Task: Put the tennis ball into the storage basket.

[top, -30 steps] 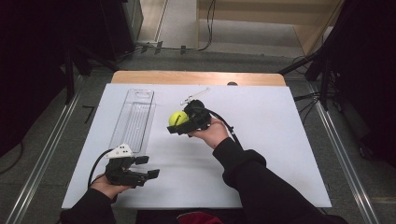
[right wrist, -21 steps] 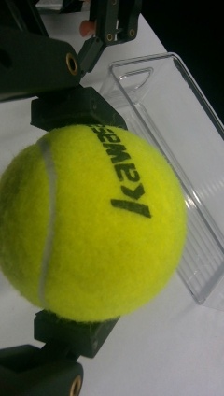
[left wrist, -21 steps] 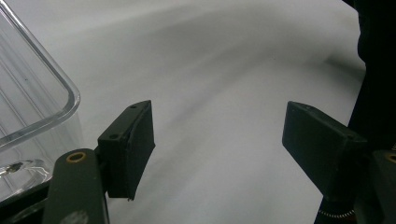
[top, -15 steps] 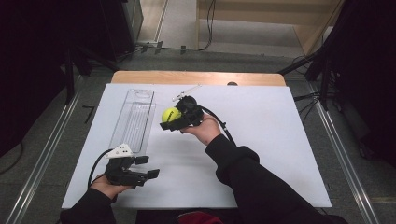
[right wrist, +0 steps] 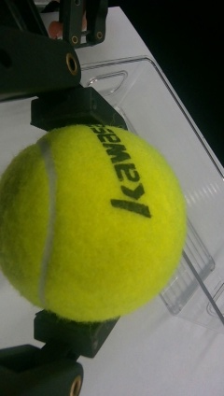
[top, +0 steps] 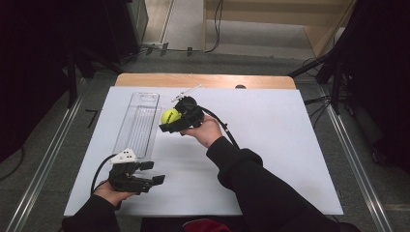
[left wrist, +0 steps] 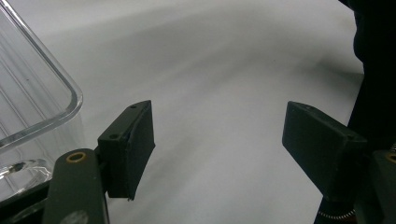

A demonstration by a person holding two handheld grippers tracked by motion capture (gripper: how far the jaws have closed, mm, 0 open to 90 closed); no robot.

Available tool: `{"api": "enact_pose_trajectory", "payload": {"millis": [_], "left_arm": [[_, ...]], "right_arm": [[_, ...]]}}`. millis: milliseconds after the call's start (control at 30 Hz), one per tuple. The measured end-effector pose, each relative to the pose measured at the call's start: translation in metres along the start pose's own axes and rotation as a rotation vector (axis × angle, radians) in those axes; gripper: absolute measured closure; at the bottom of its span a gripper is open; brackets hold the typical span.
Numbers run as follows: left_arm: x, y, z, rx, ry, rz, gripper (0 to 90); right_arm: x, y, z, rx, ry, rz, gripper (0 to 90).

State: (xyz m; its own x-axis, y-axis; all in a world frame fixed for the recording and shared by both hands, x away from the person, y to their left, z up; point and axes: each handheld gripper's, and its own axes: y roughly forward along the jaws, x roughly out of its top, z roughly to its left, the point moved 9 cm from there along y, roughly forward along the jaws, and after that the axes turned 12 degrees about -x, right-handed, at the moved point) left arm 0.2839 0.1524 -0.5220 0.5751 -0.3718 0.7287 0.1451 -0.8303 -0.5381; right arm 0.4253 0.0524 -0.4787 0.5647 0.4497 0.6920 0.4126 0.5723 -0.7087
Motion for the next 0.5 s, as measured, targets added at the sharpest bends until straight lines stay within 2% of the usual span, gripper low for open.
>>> {"api": "enact_pose_trajectory", "payload": {"millis": [500], "left_arm": [[0.000, -0.001, 0.000, 0.003, 0.002, 0.000, 26.0]], "right_arm": [[0.020, 0.010, 0.005, -0.016, -0.007, 0.004, 23.1]]}}
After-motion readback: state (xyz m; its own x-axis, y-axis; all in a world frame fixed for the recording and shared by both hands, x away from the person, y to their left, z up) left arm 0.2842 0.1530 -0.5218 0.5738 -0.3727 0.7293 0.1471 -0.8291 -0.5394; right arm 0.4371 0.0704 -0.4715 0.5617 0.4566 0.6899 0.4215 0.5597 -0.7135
